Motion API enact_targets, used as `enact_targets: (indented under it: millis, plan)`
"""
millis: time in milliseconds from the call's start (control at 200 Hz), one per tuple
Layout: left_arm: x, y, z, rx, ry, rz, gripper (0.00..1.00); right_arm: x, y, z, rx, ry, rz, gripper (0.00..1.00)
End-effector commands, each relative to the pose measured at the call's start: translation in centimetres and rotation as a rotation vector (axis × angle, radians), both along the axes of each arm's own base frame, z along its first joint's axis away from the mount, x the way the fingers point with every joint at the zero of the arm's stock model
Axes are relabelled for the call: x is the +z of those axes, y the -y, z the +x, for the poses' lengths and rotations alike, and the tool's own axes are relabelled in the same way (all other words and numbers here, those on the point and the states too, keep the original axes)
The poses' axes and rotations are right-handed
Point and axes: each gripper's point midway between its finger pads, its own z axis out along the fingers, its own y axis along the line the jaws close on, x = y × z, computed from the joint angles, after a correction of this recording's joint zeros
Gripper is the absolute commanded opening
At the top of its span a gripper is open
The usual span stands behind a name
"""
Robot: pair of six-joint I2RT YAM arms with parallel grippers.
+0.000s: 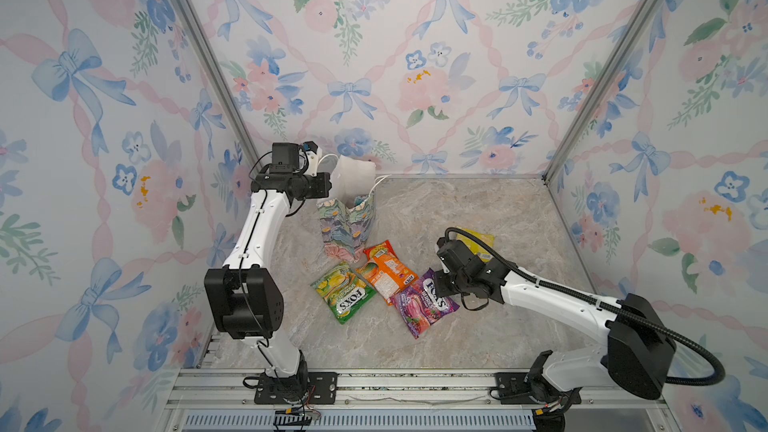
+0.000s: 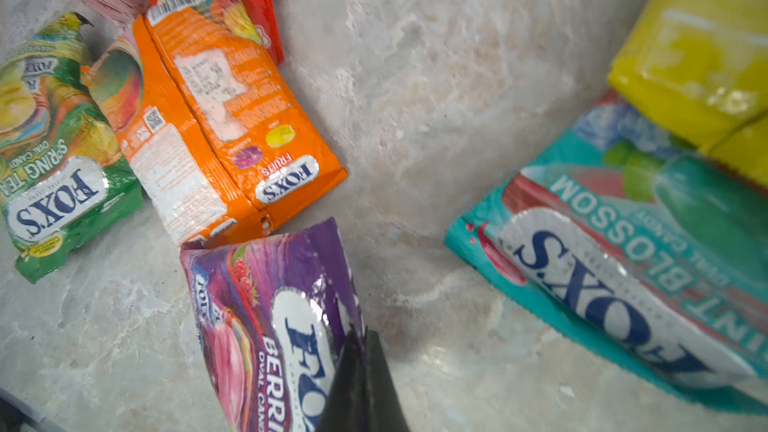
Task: Place the snacks into the paper bag
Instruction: 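Reach the right gripper down to the purple FOX'S Berries bag on the table, then close the right gripper on the edge of the purple Berries bag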
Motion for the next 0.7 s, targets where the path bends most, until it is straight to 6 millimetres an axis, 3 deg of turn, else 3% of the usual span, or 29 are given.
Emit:
enact_targets:
  millis: [0,140,365,530,615,695]
  plan:
    - [0.1,-0.3,-0.4,0.003,0.008,0.014,0.0,0.6,-1.8,1.2,0.135,0.047,-0.071,0.0]
    - [0.1,-0.3,-0.4,0.002,0.009,0.013,0.0,0.9,-5.1,3.3,0.213,0.064,-0.065,0.01]
    - [0.1,-0.2,-0.4,0.0,0.008,0.011,0.0,-1.8,-10.4,5.8,0.292,0.005,-0.031,0.07]
    - [0.0,-0.3,-0.3,0.002,0.006,0.014,0.0,-0.3,-12.4,7.3,0.287,0.035,0.021,0.3]
    - [-0.1,-0.1,-0.3,-0.003,0.003,0.008,0.0,1.6,-12.3,7.8,0.258,0.069,0.062,0.47]
    - [-0.1,-0.1,-0.3,-0.003,0.002,0.007,0.0,3.2,-11.5,8.0,0.218,0.087,0.106,0.57]
